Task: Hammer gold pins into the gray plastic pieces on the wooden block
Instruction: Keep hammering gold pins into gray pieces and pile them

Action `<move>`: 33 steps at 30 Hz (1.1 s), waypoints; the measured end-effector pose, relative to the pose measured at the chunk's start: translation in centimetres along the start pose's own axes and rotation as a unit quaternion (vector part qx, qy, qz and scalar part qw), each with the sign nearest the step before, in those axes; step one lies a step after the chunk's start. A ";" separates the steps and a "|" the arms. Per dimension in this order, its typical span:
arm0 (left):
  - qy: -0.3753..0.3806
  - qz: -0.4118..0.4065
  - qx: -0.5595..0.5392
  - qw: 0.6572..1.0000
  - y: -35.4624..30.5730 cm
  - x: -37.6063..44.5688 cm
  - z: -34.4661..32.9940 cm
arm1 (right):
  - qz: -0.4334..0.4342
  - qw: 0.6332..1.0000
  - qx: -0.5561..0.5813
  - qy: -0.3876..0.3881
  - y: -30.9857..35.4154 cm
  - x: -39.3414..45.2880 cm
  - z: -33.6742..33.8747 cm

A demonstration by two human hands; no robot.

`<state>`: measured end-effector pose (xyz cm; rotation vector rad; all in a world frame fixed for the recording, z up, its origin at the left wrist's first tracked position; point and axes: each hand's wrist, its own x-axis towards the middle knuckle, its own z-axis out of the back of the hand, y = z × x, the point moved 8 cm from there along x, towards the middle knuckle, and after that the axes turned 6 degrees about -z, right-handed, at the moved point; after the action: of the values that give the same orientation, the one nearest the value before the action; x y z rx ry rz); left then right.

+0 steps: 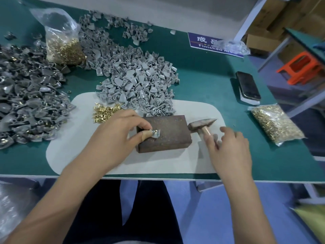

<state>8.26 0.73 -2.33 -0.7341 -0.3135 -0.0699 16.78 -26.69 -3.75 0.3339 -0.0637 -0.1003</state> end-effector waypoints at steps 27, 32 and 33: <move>-0.030 -0.061 0.092 0.993 -1.3 0.9 0.4 | 0.268 0.961 0.070 0.027 9.1 -4.8 2.6; -0.022 -0.066 0.116 0.991 -1.2 0.9 0.5 | 0.261 0.960 0.065 0.071 9.0 -4.7 1.9; -0.022 -0.066 0.124 0.990 -1.2 0.8 0.6 | 0.263 0.962 0.058 0.054 8.9 -4.7 2.3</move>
<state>8.67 0.27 -0.84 -0.4690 -0.4044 -0.1371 12.70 -18.51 1.16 0.4300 -0.0487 0.4501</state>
